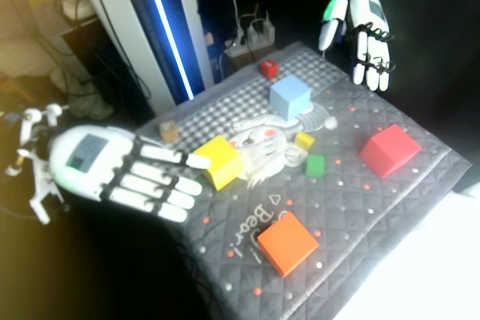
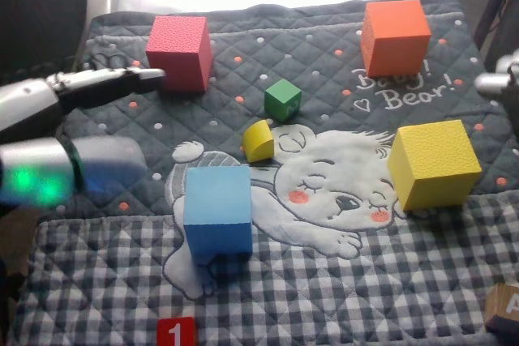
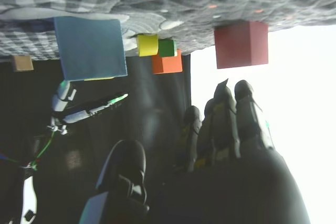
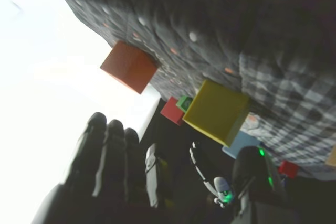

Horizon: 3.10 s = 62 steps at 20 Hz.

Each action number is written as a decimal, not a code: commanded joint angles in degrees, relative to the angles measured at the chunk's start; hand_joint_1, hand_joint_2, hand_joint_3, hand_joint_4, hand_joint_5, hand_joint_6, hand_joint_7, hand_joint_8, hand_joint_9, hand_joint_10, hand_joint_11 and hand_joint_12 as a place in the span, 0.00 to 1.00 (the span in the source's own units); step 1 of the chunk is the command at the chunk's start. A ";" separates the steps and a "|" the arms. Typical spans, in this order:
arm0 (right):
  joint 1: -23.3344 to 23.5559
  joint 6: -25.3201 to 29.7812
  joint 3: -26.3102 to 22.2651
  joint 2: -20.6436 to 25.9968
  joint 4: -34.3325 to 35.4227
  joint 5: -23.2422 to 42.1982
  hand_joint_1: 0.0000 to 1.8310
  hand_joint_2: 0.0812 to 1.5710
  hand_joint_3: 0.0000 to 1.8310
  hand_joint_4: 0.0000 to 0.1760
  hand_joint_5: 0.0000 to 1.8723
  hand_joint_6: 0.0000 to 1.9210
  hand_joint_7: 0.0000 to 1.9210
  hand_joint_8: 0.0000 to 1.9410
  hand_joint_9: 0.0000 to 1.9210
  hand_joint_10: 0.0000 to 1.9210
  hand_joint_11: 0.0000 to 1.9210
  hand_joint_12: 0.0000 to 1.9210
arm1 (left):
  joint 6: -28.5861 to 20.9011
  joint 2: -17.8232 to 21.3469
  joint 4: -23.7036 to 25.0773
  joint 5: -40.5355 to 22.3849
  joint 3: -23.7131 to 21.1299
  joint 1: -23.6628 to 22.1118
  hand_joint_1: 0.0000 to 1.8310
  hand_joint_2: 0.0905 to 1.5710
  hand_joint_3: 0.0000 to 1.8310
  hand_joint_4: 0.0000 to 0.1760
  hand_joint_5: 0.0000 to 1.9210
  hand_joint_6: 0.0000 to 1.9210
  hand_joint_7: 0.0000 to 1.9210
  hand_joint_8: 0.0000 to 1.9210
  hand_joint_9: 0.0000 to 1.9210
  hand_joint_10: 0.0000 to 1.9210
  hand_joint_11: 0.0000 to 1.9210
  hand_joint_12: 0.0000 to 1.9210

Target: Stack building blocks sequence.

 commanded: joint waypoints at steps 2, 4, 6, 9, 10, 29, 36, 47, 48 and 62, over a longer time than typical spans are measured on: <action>1.02 0.10 0.54 0.22 1.60 6.74 0.49 0.69 0.00 0.22 0.19 0.00 0.21 0.00 0.22 0.00 0.18 0.21 | -0.30 -0.61 1.45 -3.44 0.13 -2.49 0.42 0.52 0.00 0.72 0.12 0.00 0.10 0.00 0.12 0.02 0.00 0.50; 1.23 0.10 0.64 0.22 1.59 6.74 0.49 0.70 0.00 0.28 0.18 0.00 0.20 0.00 0.21 0.00 0.15 0.24 | -0.32 -1.04 5.52 -1.71 -0.10 -5.45 0.44 0.50 0.00 0.96 0.12 0.00 0.08 0.00 0.08 0.00 0.00 0.33; 1.37 0.10 0.67 0.22 1.59 6.75 0.50 0.71 0.00 0.33 0.18 0.00 0.19 0.00 0.20 0.00 0.11 0.29 | -0.61 -1.68 8.36 -0.41 -0.23 -7.44 0.43 0.50 0.00 1.00 0.11 0.00 0.07 0.01 0.07 0.00 0.00 0.44; 1.41 0.10 0.74 0.22 1.59 6.75 0.48 0.72 0.00 0.40 0.17 0.00 0.19 0.00 0.18 0.00 0.06 0.34 | -2.09 -3.53 14.71 3.45 0.06 -10.86 0.41 0.46 0.00 1.00 0.13 0.00 0.10 0.00 0.15 0.01 0.02 0.67; 1.42 0.10 0.79 0.22 1.60 6.75 0.47 0.72 0.00 0.42 0.17 0.00 0.18 0.00 0.18 0.00 0.04 0.36 | -2.65 -4.22 16.33 4.57 0.25 -11.66 0.41 0.46 0.00 1.00 0.12 0.00 0.10 0.00 0.15 0.01 0.01 0.68; 1.60 0.10 0.83 0.34 1.96 6.75 0.45 0.74 0.00 0.39 0.18 0.00 0.20 0.00 0.18 0.00 0.00 0.34 | -3.83 -9.85 18.55 11.14 4.33 -13.98 0.68 0.72 0.00 0.00 0.55 0.35 0.41 0.78 0.38 0.75 0.35 0.81; 1.60 0.10 0.91 0.34 2.26 6.75 0.45 0.74 0.00 0.32 0.20 0.00 0.21 0.00 0.22 0.00 0.10 0.38 | 5.64 -5.74 5.51 8.18 8.28 -21.85 0.76 0.69 0.00 0.00 0.57 0.34 0.47 0.57 0.47 0.69 0.44 0.77; 1.78 0.10 1.37 -0.33 2.20 6.75 0.45 0.75 0.00 0.34 0.19 0.00 0.21 0.00 0.20 0.00 0.02 0.44 | 20.38 -16.47 -5.22 21.18 21.14 -34.60 0.76 0.68 0.00 0.00 0.50 0.50 0.52 0.47 0.50 0.59 0.40 0.63; 1.78 0.10 1.37 -0.33 2.20 6.75 0.45 0.75 0.00 0.32 0.19 0.00 0.21 0.00 0.21 0.00 0.03 0.44 | 21.74 -16.49 -5.98 21.94 21.25 -34.79 0.76 0.68 0.00 0.00 0.49 0.52 0.52 0.46 0.51 0.58 0.42 0.59; 1.76 0.10 1.98 -1.28 2.06 6.75 0.49 0.74 0.00 0.29 0.20 0.00 0.22 0.00 0.22 0.00 0.05 0.36 | 21.79 -20.89 -9.03 25.79 27.29 -34.84 0.77 0.68 0.00 0.00 0.50 0.54 0.51 0.48 0.51 0.52 0.40 0.60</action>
